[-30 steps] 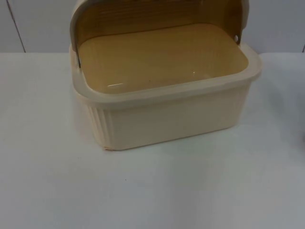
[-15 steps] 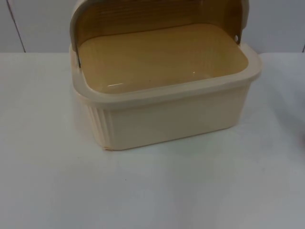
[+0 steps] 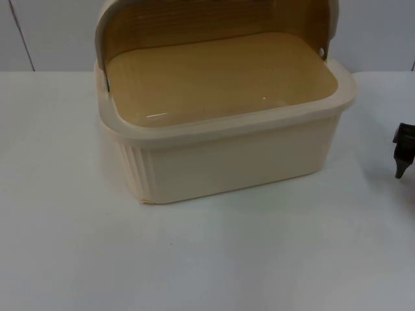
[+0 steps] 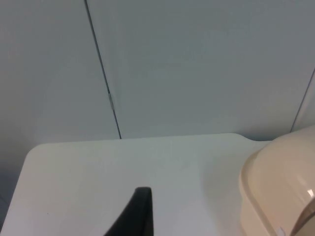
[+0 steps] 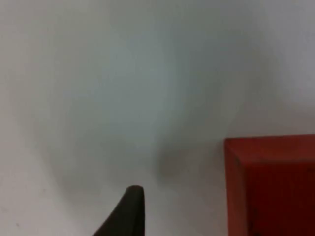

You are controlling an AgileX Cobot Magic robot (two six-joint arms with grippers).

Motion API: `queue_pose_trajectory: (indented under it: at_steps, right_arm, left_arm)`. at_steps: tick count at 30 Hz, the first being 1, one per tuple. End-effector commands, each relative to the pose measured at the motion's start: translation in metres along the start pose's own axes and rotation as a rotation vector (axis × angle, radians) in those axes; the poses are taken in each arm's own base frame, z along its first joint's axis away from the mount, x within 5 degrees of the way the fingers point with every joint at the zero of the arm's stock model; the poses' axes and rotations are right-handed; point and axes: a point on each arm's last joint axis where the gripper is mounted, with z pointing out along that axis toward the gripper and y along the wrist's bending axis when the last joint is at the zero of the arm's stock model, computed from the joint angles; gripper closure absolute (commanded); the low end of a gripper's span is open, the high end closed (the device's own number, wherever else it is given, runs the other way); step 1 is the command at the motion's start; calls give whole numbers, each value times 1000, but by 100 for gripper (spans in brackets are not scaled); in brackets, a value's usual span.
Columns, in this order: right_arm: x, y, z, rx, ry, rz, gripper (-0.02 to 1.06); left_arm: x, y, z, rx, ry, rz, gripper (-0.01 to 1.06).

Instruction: Open the box lid with the left hand, place the block into the box with the right hand, then close the box lid with the left hand.

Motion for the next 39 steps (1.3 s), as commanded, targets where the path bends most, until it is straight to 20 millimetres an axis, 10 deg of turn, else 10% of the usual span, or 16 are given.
queue_pose_trajectory:
  at_steps: [1,9,16,21,34,39]
  right_arm:
    - [-1,2,-2,-5,-7,3,0]
    - [0,0,-2,13,6,4,12]
    - [3,-4,-2,58,40,5,79]
    - [1,-4,-9,53,28,6,103]
    - [-38,3,-57,80,-148,-108,103]
    - [-78,17,-119,41,-330,-167,103]
  left_arm:
    - [-2,0,-1,-3,-10,9,1]
    - [-2,0,-1,-2,-12,9,1]
    - [-2,0,-1,-2,-12,9,1]
    - [-2,0,-1,-1,-12,8,1]
    - [-2,0,-1,0,-12,6,1]
    - [-2,0,-1,0,-12,6,1]
